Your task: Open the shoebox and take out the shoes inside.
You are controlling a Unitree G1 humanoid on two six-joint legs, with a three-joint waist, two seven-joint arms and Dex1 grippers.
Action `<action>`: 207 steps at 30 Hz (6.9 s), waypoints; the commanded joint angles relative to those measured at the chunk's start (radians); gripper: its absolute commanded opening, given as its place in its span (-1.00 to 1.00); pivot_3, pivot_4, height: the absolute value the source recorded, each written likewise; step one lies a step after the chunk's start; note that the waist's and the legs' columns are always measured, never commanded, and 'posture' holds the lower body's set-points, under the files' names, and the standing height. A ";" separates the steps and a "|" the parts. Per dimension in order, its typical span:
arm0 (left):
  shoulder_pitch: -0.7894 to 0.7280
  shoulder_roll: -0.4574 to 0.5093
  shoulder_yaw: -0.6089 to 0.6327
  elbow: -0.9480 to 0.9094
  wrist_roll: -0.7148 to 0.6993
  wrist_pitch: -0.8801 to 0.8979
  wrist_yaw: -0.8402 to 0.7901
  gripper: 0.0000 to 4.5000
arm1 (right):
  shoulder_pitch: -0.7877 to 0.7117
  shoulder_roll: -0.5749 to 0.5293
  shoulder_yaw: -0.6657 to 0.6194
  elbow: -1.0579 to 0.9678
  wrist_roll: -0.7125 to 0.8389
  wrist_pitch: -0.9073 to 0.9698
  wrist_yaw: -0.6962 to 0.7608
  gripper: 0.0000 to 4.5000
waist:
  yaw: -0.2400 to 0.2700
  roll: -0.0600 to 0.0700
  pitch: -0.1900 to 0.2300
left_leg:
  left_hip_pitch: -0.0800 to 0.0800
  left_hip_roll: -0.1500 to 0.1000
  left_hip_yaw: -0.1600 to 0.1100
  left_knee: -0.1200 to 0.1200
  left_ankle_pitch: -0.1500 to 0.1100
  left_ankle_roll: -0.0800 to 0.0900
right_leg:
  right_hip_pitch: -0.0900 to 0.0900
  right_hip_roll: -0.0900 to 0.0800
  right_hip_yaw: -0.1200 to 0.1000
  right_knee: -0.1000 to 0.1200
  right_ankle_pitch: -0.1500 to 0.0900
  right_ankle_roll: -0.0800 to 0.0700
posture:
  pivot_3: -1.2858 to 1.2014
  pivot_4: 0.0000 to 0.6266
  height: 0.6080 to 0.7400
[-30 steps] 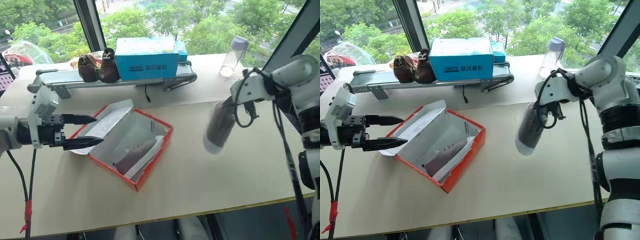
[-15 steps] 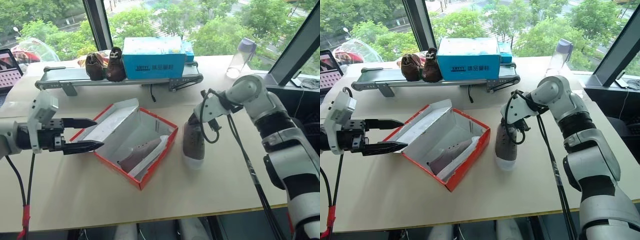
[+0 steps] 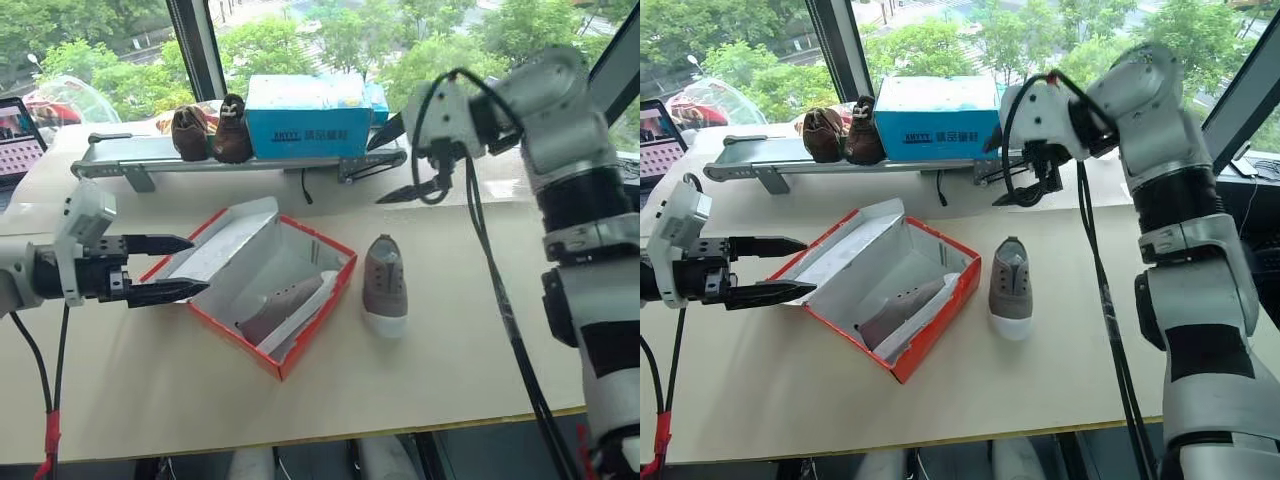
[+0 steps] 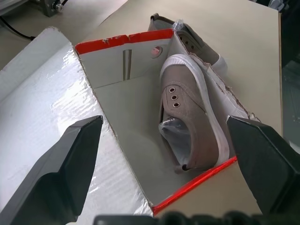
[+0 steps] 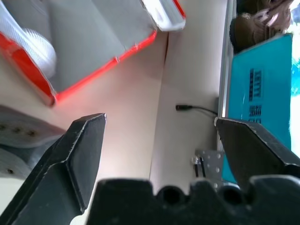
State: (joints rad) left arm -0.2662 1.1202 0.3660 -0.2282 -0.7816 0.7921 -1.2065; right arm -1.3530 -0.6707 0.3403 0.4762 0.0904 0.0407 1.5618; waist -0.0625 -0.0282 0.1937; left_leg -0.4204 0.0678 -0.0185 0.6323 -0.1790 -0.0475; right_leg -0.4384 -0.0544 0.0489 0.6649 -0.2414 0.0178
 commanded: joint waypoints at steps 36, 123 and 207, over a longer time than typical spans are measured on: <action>0.194 0.013 0.226 -0.109 -0.019 0.024 0.011 1.00 | 0.115 0.518 0.304 -0.097 -0.004 0.203 -0.068 0.99 | -0.002 -0.001 -0.001 | -0.002 0.001 -0.001 0.004 0.000 0.000 | -0.001 0.000 -0.002 0.001 0.000 0.002 | 0.03 -0.52 1.00; 0.192 0.018 0.235 -0.124 -0.044 0.025 0.057 1.00 | 0.106 0.603 0.392 0.236 -0.322 -0.197 -0.071 -0.13 | 0.016 -0.004 -0.002 | 0.004 0.001 -0.003 -0.004 0.000 -0.001 | 0.002 0.001 -0.004 0.000 -0.004 0.003 | 0.03 -0.52 1.00; -0.218 -0.055 -0.178 0.138 0.114 -0.112 -0.068 1.00 | 0.379 0.181 -0.008 -0.308 -0.366 1.090 -0.982 0.70 | 0.009 -0.003 -0.001 | -0.004 -0.001 -0.004 0.000 0.002 -0.003 | -0.002 0.000 -0.003 -0.001 0.000 0.001 | 0.03 -0.52 1.00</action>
State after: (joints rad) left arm -0.4713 1.0395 0.1508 -0.0677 -0.6614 0.6794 -1.2745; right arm -0.9517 -0.4882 0.3493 0.2178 -0.2875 1.1044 0.5852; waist -0.0540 -0.0313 0.1926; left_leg -0.4247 0.0673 -0.0228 0.6324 -0.1770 -0.0507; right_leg -0.4402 -0.0539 0.0456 0.6645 -0.2418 0.0187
